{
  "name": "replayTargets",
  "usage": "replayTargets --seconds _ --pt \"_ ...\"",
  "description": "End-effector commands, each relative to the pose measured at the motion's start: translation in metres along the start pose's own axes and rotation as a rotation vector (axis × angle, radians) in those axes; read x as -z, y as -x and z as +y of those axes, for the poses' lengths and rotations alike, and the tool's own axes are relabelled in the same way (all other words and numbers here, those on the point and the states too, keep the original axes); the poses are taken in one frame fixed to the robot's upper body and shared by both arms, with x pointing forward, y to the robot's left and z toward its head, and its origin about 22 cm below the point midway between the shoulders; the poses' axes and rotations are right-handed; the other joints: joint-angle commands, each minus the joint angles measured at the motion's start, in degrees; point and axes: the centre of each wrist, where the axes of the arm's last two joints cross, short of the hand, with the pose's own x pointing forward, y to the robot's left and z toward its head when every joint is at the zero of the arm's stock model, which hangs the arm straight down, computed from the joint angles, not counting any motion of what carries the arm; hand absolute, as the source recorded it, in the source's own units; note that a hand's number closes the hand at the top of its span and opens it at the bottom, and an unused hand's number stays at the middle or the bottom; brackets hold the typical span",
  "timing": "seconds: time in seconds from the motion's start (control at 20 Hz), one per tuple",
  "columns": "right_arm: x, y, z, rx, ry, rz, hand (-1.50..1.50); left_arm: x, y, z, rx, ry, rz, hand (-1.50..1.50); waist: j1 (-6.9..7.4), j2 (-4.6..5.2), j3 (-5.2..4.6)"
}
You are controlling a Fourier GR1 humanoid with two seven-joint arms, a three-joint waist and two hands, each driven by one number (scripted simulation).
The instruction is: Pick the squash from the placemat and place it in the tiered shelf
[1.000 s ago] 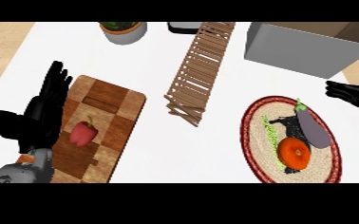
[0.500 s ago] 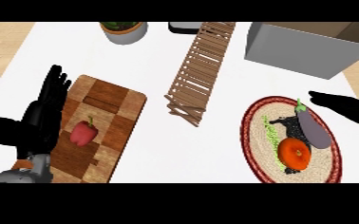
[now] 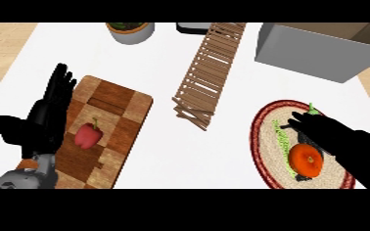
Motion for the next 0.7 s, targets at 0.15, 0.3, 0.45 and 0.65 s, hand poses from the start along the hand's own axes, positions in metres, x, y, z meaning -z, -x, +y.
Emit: replayTargets --seconds 0.15,0.3,0.45,0.65 --pt "0.003 0.009 0.026 -0.171 -0.054 0.186 -1.5 -0.006 0.006 -0.009 -0.006 -0.009 -0.005 0.0 -0.06 0.02 0.04" --pt "0.032 0.016 0.039 -0.133 -0.023 0.171 -1.5 -0.002 -0.015 -0.005 0.0 0.014 -0.002 0.0 0.37 0.07 0.05" --pt "0.012 0.032 0.045 -0.109 -0.022 0.174 -1.5 -0.02 0.012 0.0 -0.007 0.012 0.008 0.0 0.01 -0.02 0.04" --pt "0.024 0.024 0.049 -0.097 -0.032 0.152 -1.5 -0.001 -0.001 0.011 -0.005 -0.005 -0.003 0.0 -0.01 0.02 0.03"
